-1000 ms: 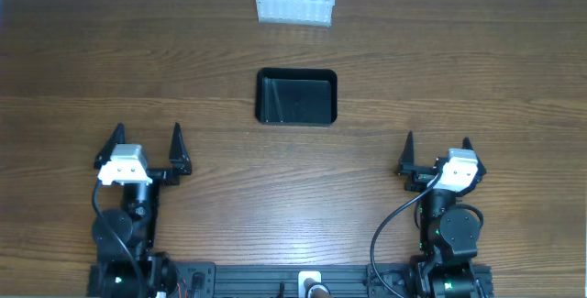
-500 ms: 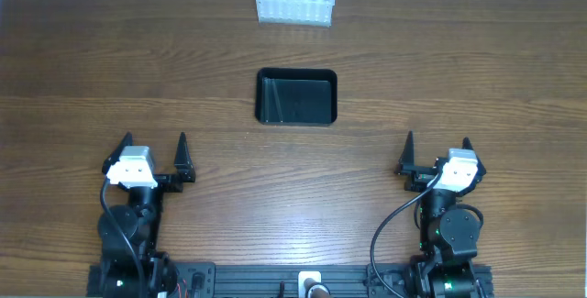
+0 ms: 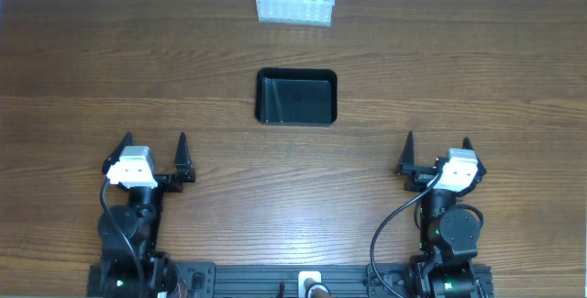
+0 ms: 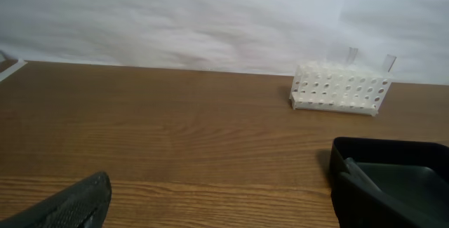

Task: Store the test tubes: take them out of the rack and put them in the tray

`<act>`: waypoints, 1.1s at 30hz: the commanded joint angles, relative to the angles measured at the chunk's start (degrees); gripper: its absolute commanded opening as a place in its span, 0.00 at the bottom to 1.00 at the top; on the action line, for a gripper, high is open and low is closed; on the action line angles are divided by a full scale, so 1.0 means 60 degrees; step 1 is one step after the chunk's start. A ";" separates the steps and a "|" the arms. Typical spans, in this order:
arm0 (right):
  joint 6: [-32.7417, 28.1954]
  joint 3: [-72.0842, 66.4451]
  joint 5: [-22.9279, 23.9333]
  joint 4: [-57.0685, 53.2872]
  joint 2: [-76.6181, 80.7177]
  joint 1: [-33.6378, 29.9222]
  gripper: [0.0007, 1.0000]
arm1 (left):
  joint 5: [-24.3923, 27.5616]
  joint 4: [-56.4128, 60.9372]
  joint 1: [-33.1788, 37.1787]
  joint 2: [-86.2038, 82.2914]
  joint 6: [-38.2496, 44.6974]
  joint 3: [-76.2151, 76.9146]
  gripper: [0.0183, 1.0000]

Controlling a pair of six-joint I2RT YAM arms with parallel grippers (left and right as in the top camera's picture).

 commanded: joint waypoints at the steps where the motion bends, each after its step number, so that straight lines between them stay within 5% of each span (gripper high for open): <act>1: -0.0036 -0.0055 0.0117 -0.0004 -0.0080 -0.0025 0.99 | 0.0131 -0.0015 0.0058 -0.0076 0.0138 -0.0047 1.00; 23: -0.0040 -0.0055 0.0106 0.0102 0.0120 -0.0025 0.99 | 0.0135 -0.0015 0.0058 -0.0076 0.0138 -0.0047 1.00; 33: 0.0109 0.0197 -0.0678 0.3665 0.3202 -0.0018 0.99 | 0.0135 -0.0015 0.0058 -0.0076 0.0138 -0.0047 1.00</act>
